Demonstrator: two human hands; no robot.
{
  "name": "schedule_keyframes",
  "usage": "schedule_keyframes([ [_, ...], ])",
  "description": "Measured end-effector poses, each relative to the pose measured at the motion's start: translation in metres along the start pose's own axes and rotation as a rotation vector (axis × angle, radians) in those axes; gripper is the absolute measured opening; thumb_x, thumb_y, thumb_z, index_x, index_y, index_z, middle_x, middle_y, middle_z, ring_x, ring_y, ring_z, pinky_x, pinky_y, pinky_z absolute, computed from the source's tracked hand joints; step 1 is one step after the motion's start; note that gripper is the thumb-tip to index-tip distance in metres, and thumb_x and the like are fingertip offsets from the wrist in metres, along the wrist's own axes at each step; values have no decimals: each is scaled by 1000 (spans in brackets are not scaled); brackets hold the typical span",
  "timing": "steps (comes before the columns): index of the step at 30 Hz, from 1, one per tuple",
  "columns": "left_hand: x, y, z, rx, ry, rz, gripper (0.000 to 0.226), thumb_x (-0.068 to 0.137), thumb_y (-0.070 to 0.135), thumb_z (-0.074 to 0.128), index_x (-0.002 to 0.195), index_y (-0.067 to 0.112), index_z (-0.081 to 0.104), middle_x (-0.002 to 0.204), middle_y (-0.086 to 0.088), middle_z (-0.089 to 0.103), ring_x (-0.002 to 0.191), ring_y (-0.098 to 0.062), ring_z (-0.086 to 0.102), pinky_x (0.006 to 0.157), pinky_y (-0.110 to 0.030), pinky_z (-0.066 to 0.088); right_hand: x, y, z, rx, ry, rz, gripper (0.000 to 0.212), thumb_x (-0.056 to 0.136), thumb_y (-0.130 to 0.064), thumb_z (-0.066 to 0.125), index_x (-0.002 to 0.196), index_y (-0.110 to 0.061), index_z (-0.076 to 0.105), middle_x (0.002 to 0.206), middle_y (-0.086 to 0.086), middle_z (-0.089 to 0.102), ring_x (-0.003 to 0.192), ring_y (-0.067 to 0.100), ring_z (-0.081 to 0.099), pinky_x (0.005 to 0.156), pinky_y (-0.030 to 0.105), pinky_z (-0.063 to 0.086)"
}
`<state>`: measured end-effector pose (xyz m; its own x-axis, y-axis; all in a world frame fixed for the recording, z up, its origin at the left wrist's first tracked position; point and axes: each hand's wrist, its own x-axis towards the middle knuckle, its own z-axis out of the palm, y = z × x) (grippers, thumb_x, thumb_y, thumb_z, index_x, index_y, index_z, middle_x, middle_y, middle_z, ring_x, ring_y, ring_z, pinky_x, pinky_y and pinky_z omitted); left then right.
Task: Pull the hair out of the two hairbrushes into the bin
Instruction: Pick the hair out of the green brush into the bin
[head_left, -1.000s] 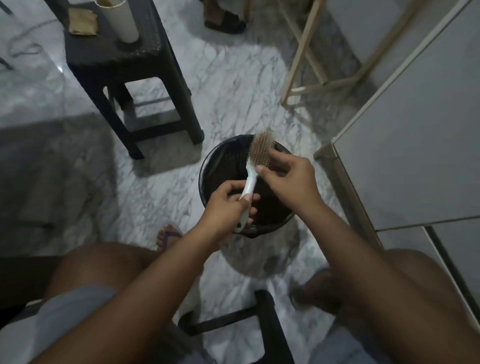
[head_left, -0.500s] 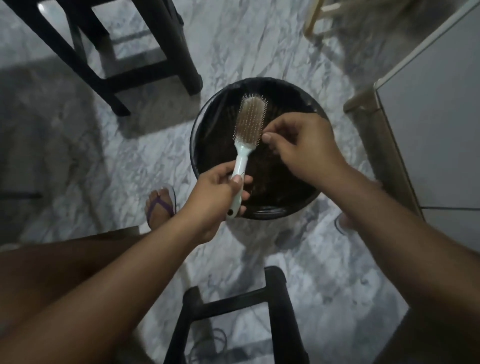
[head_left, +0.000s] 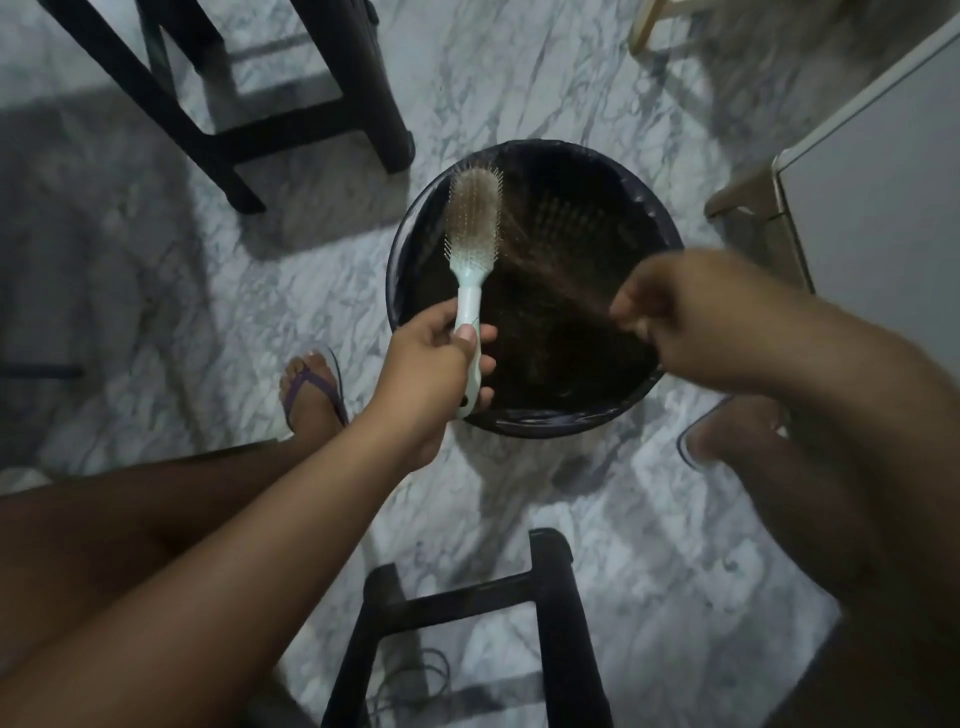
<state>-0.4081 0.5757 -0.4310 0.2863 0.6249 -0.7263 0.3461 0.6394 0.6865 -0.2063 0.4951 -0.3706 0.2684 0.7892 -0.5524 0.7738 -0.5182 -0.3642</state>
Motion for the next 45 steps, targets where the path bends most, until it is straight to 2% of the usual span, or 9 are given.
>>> schedule_keyframes([
  [3,-7,-2,-4,27,-35,66,37,104,13,48,141,20,52,107,1,69,77,-14,59,64,-33,52,10,7,10,-28,-81,29,59,91,-17,64,145,-21,40,142,11,50,124,29,55,97,34,48],
  [9,-19,-6,-9,43,-131,116,38,103,13,49,140,21,55,99,4,70,75,-15,57,64,-33,51,34,-26,26,651,144,-64,111,78,-51,79,159,-31,6,160,6,35,118,13,64,100,39,55],
  [12,-23,-5,-9,63,-153,145,40,103,13,49,141,22,54,96,6,69,73,-14,57,63,-32,50,45,-33,29,517,192,-143,81,82,-48,75,150,-18,42,117,1,73,96,3,70,89,28,58],
  [15,-22,1,-12,22,-134,185,40,104,11,47,141,24,54,97,4,67,72,-12,55,61,-29,49,45,-31,25,380,372,-200,23,96,-34,64,99,-17,79,79,-5,76,62,-4,63,65,11,50],
  [24,-29,-5,-4,-60,-164,168,40,104,8,46,140,23,56,95,1,62,70,-11,52,60,-28,46,60,-1,57,424,274,44,33,99,-29,61,71,-17,73,58,-6,66,45,-1,57,48,9,40],
  [30,-33,-14,-5,-18,-144,148,41,104,7,44,140,24,56,95,2,62,70,-9,52,61,-28,47,68,4,86,98,272,45,30,99,-24,56,89,-2,74,79,17,68,73,35,67,68,33,54],
  [36,-27,-13,-9,38,-72,146,43,105,8,43,144,23,52,94,4,61,65,-5,51,58,-29,46,67,-1,78,214,101,59,26,98,-20,52,117,-13,69,106,12,72,101,31,67,91,40,55],
  [41,-24,-8,-11,48,-63,171,42,105,8,43,141,27,53,95,5,61,65,-5,51,58,-28,46,45,9,8,270,-301,53,107,82,-28,80,160,-32,7,162,-1,30,144,20,38,110,29,39],
  [45,-22,-9,-12,70,-72,184,43,105,9,44,144,25,51,96,5,62,67,-6,52,59,-28,48,36,16,-20,385,-216,12,134,50,-62,82,158,-37,8,165,-3,23,147,18,34,116,37,36],
])
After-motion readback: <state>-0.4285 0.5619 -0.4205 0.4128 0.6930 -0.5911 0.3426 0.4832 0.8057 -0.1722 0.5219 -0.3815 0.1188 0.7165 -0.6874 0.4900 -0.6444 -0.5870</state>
